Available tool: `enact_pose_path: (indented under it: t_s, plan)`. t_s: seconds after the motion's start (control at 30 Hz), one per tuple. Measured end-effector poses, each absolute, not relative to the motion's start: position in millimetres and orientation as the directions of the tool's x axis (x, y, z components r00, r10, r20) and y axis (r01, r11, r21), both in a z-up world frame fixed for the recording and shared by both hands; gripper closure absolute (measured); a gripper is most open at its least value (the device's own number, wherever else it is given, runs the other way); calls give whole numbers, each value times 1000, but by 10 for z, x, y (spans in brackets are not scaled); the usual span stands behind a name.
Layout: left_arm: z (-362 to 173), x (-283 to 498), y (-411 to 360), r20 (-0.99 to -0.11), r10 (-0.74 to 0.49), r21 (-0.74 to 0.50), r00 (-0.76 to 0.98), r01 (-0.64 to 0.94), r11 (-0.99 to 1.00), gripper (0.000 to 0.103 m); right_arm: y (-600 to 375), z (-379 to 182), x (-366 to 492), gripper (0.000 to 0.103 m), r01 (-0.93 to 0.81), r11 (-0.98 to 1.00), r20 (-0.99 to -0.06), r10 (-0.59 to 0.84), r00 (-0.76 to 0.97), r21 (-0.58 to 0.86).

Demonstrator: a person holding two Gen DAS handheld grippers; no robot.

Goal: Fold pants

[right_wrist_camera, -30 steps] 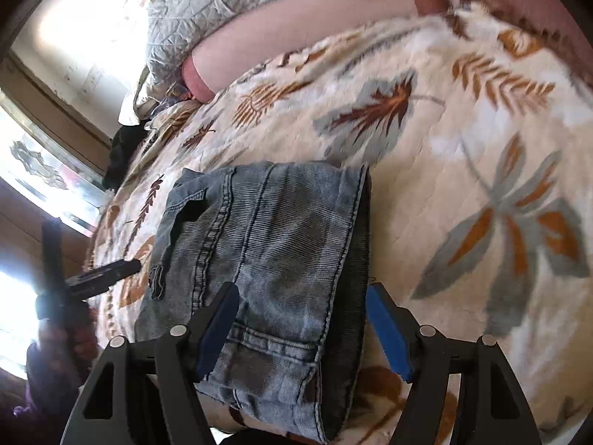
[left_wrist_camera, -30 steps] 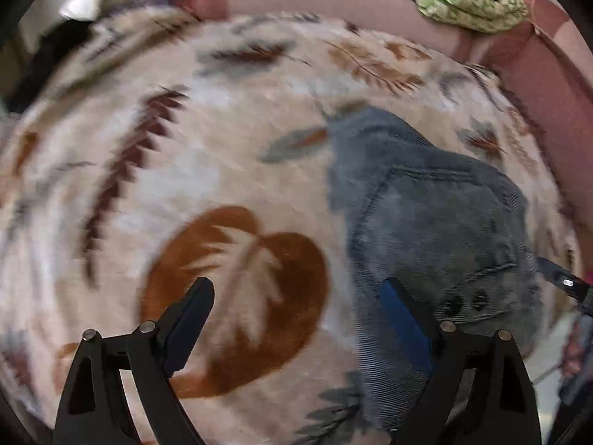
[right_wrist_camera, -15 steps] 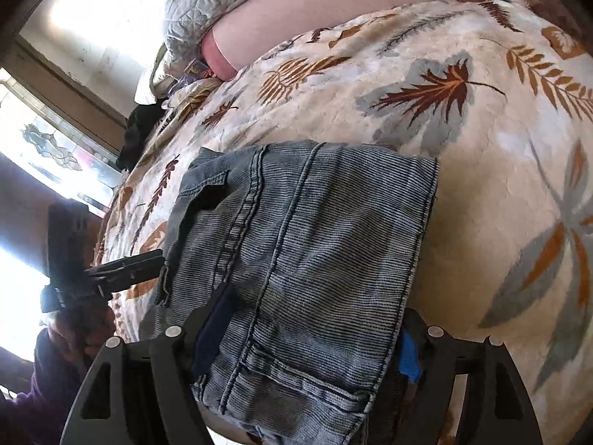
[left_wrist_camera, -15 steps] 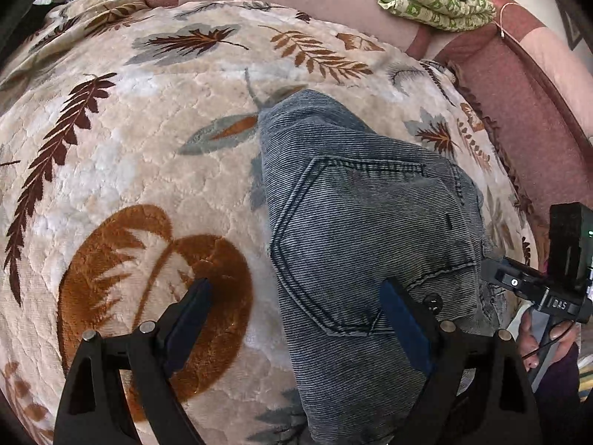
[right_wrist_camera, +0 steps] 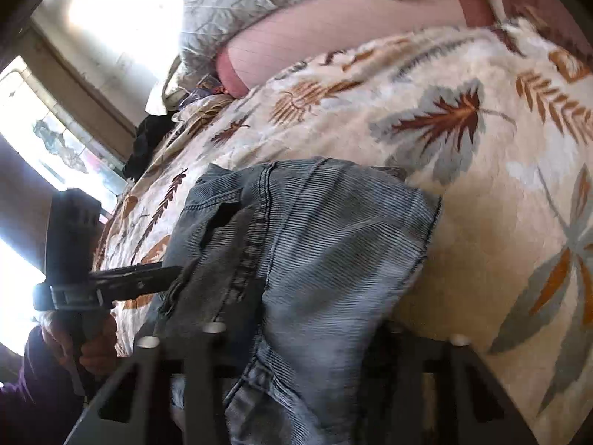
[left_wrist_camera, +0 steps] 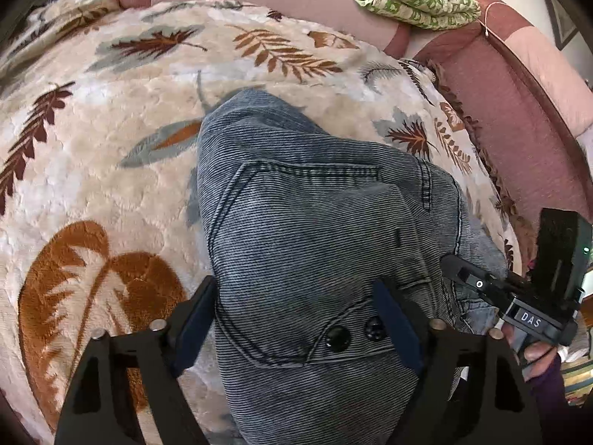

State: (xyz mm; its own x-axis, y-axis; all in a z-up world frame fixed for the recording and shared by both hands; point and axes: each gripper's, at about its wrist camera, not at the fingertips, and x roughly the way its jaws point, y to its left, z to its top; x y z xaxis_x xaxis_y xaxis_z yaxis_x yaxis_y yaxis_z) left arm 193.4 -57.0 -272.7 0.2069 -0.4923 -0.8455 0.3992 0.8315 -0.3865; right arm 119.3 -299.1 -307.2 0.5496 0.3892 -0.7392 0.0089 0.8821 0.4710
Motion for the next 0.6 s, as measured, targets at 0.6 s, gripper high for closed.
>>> enact_pose_path:
  t_s: [0.6]
  plan:
    - [-1885, 2317, -433, -765, -481, -305, 429, 416, 857, 67, -2591, -2243, 1677, 78, -168, 939, -657, 330, 677, 299]
